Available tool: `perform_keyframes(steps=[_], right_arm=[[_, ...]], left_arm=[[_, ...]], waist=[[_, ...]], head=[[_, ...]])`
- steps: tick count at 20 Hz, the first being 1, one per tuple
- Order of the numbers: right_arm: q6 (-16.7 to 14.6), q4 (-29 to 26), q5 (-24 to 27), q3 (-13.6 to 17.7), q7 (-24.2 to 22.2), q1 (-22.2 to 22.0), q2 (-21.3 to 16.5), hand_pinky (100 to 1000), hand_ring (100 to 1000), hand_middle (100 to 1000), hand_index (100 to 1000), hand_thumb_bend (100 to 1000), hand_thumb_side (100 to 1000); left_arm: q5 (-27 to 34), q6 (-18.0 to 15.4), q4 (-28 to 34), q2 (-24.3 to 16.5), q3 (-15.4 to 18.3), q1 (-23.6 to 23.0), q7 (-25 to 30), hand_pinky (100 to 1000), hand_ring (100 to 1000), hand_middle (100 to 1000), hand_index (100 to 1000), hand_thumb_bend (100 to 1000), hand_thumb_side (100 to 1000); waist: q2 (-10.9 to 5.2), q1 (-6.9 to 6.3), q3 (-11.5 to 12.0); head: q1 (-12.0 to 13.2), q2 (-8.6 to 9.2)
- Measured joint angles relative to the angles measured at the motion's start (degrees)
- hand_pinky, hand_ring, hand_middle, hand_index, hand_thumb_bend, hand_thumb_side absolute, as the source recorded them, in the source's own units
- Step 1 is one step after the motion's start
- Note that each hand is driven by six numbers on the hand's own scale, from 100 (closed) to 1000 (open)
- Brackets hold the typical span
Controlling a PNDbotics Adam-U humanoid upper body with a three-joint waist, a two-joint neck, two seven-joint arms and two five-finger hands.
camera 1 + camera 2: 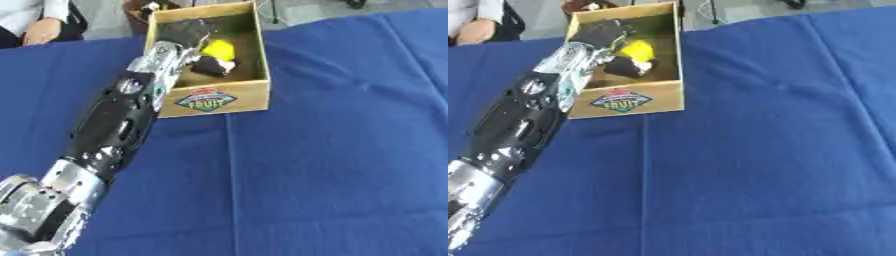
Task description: Pick up objects on the table and place them in the box.
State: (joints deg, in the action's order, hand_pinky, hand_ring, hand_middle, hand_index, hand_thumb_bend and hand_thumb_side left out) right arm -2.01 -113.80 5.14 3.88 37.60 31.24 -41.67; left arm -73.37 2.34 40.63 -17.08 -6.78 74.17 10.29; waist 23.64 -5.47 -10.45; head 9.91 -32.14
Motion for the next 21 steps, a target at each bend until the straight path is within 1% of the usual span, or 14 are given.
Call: perform_keyframes(steps=[1,2,3,4,5,9,11,13,14,15,17,18,21], right_arm=[[0.02,0.00,0.00,0.00,0.02,-0.01,0.00,667,698,524,724,100,887],[0.04,0.00,0.00,0.00,0.03,-0.04,0.00,667,698,524,724,100,887],[0.08,0.00,0.00,0.00,0.07,-0.07,0.00,667,698,524,724,100,887],[0.12,0.00,0.00,0.01,0.10,-0.21,0.00,667,698,524,724,100,887],[0.14,0.00,0.00,0.04,0.12,-0.45,0.00,667,698,524,724,100,887],[0.30,0.00,0.00,0.40,0.34,-1.43,0.00,667,698,524,724,100,885],[0.37,0.00,-0.01,0.60,0.58,-1.95,0.00,667,698,524,725,100,884],[0.47,0.00,-0.02,0.75,0.83,-2.17,0.00,667,698,525,725,100,884],[0.45,0.00,-0.02,0.83,0.94,-2.34,0.00,667,698,525,725,100,884],[0.45,0.00,-0.03,0.95,1.07,-2.50,0.00,667,698,525,725,100,885],[0.47,0.00,-0.04,1.10,1.30,-2.56,0.00,666,698,525,725,100,883],[0.43,0.00,-0.05,1.15,1.39,-2.66,0.00,666,698,525,725,100,883],[0.39,0.00,-0.06,1.44,1.71,-3.04,0.00,666,698,526,725,100,883]], left_arm=[[-0.08,0.19,0.25,0.00,0.02,0.00,0.02,536,783,776,948,479,827],[-0.08,0.28,0.64,0.00,0.03,-0.01,-0.04,525,774,762,931,444,820],[0.00,0.35,1.10,0.00,0.05,-0.07,-0.19,521,770,758,926,436,815],[0.23,0.43,1.73,0.00,0.06,-0.15,-0.46,484,730,708,885,394,786],[0.71,0.51,2.70,0.00,0.16,-0.33,-0.99,474,717,693,875,383,781],[5.13,1.07,9.91,-0.03,0.71,-2.63,-4.15,396,651,630,835,291,740],[7.74,1.83,14.96,-0.37,0.71,-4.09,-5.50,371,626,610,818,244,757],[12.26,2.38,21.35,-1.16,0.71,-6.19,-6.50,326,576,566,785,174,780],[15.49,2.52,24.82,-1.61,0.70,-7.47,-6.67,326,576,566,785,174,780],[19.11,2.68,28.16,-2.06,0.70,-8.73,-6.63,320,563,553,771,146,780],[26.67,3.11,35.15,-3.04,0.70,-11.34,-6.51,312,557,548,767,130,780],[30.31,3.42,38.86,-3.63,0.72,-12.89,-6.61,301,549,542,760,100,795],[40.60,4.89,49.06,-5.46,1.28,-17.62,-7.47,295,539,534,754,100,830]], waist=[[0.00,0.02,0.10],[-0.02,0.07,0.26],[-0.04,0.15,0.35],[-0.10,0.27,0.41],[-0.21,0.37,0.60],[-0.63,0.92,1.65],[-0.83,1.04,2.21],[-1.11,1.04,2.82],[-1.25,1.12,3.10],[-1.34,1.21,3.33],[-1.40,1.40,3.71],[-1.42,1.42,3.98],[-1.53,1.66,4.48]], head=[[0.00,-0.02],[-0.01,-0.03],[-0.01,-0.06],[-0.01,-0.08],[-0.07,-0.12],[-0.61,-0.60],[-0.99,-0.89],[-1.47,-1.08],[-1.75,-1.09],[-2.01,-1.10],[-2.56,-1.22],[-2.85,-1.32],[-3.47,-1.64]])
